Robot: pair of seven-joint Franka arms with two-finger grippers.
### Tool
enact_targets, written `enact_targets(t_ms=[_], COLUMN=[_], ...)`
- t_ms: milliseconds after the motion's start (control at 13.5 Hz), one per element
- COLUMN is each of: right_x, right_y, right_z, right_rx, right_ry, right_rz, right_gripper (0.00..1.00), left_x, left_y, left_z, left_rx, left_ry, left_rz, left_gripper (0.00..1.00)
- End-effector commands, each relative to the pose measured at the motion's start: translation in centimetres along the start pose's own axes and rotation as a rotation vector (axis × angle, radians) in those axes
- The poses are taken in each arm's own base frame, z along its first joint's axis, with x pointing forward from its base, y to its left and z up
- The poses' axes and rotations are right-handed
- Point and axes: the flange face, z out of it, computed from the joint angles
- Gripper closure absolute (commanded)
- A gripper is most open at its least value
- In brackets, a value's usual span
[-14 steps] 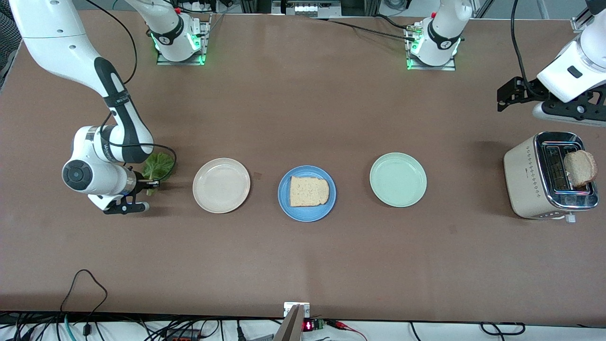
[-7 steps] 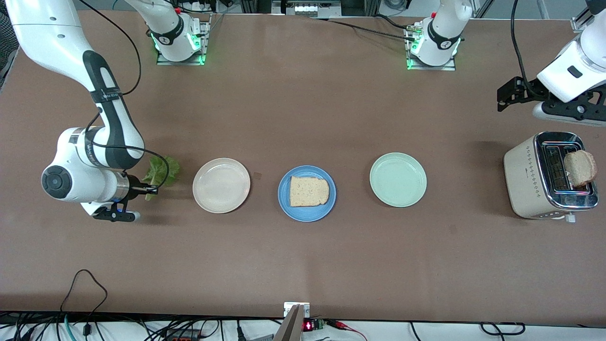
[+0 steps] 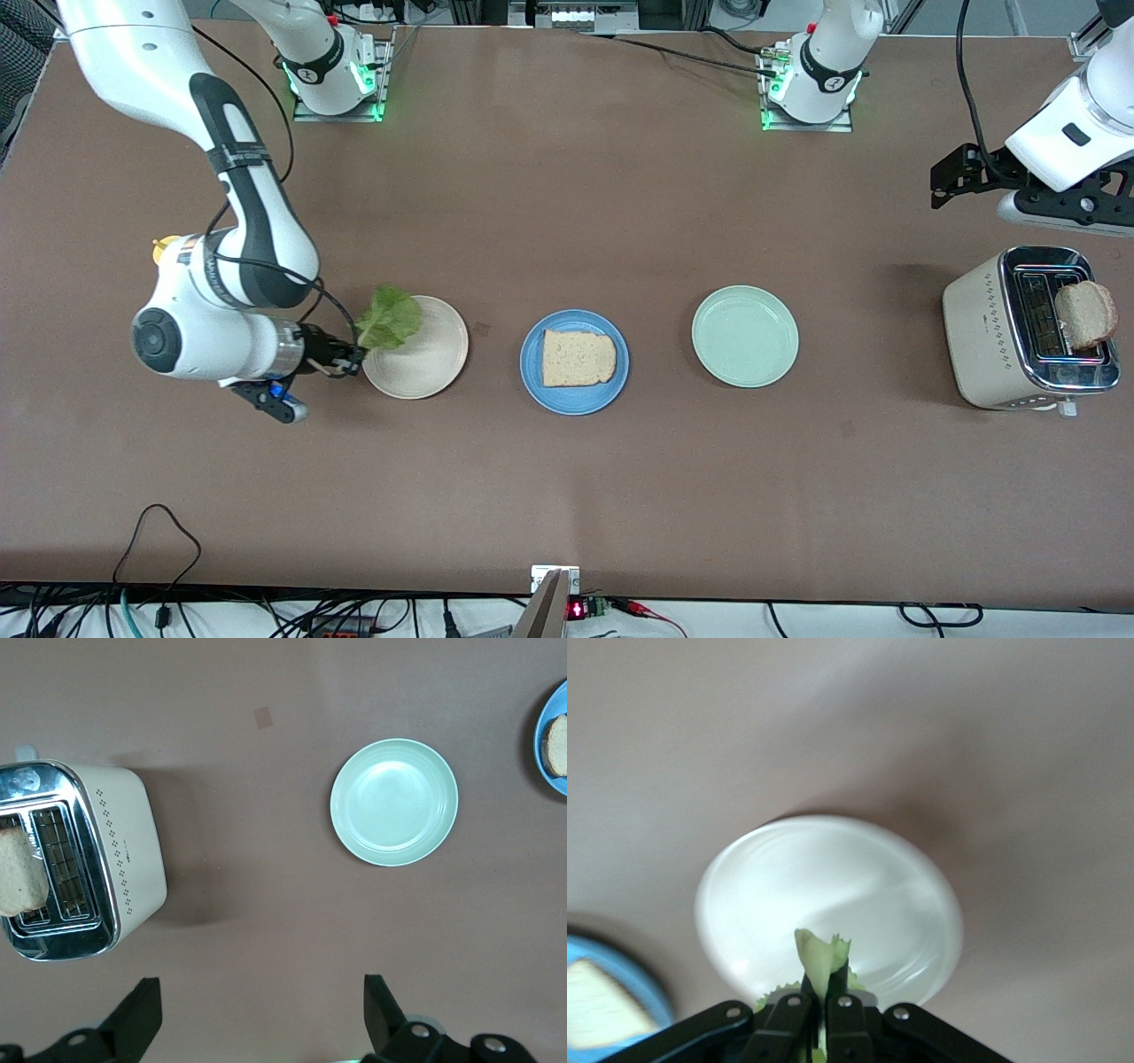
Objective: Make sandwich in blue plate with both arms
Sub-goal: 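Carry the lettuce onto the bread on the blue plate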
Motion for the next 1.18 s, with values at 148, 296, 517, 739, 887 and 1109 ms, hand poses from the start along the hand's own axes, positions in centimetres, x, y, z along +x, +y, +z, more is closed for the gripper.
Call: enact_targets(t_ms=[148,296,517,739,887,1109], right_x=[-2.8,-3.5,-5.5,-6.2,-7.5,-7.8], right_y=[-7.9,-9.9,-12.9,-14.2,-15.9,-16.6], right_z=[3.1,4.8,9.9,12.6,14.8,15.5], right_rx=[0.096,0.144,0.228,0.279,0.289,0.320], right_ry=[-0.083,-0.089,-0.116,-0.087,-0.088,-0.076], right_rz=[0.281,0.377,0.476,0.556,0.566,0.586], right_gripper=[1.00,1.00,1.00,1.00,1.00,1.00], left_x=[-0.1,-0.1,-0.1,-0.1,-0.1,-0.1], left_y=[-0.1,0.0,0.0,-0.1,-0.1,-0.1], left_z=[-0.5,-0.5,-0.5,-0.5,-0.5,-0.5], left_rx=[-0.013,-0.012,-0.013,-0.013,-0.013,-0.013], left_ry=[0.003,0.002,0.003,0.003,0.003,0.002], left_rz=[-0.002,0.000,0.000,-0.002,-0.002,-0.003], left_gripper=[0.00,0.00,0.00,0.00,0.00,0.00])
